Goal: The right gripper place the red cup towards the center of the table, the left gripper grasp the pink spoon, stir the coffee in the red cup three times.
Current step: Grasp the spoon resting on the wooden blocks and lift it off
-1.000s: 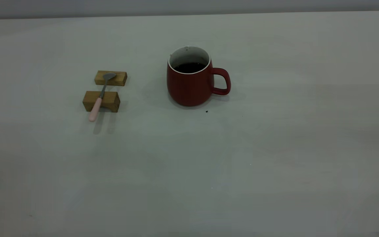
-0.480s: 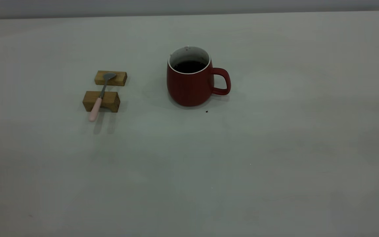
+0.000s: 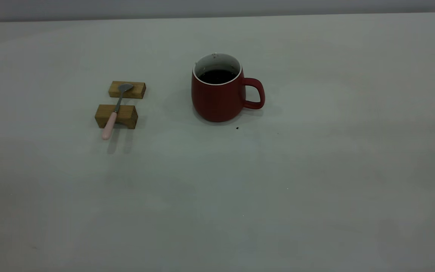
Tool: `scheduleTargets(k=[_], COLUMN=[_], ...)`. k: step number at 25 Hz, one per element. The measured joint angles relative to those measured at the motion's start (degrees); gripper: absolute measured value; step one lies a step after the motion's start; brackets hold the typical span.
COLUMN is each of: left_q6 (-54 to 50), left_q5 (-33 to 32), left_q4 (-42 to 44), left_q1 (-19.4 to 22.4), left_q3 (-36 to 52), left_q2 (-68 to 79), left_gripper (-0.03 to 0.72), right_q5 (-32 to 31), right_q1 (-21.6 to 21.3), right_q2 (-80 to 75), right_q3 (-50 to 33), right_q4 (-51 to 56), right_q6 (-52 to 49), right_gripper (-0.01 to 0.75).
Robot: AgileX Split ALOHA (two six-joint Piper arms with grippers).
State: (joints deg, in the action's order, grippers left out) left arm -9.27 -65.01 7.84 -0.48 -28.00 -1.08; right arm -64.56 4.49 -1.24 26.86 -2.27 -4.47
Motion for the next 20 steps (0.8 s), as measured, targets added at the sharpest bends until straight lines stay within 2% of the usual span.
scheduleTargets(k=[11,15,20], left_q6=[0.0,1.1,3.6], left_q5=[1.2,5.6,14.0], left_q4=[-0.1,-2.1,-7.8], left_q1=[0.0,0.0,0.0], left_q3=[-1.0,-3.0,-5.3], left_q2=[3.1,14.9,35.7], left_gripper=[0.531,0.531,0.531], right_q5=[-0.1,-0.1,-0.1], right_q1=[0.0,0.0,0.0], right_q2=[0.1,0.1,0.1], right_q3=[0.0,0.0,0.0], right_q4=[-0.1,-0.2,-0.2], right_q6=[0.0,0.0,0.0], right_gripper=[0.582,0.582,0.582])
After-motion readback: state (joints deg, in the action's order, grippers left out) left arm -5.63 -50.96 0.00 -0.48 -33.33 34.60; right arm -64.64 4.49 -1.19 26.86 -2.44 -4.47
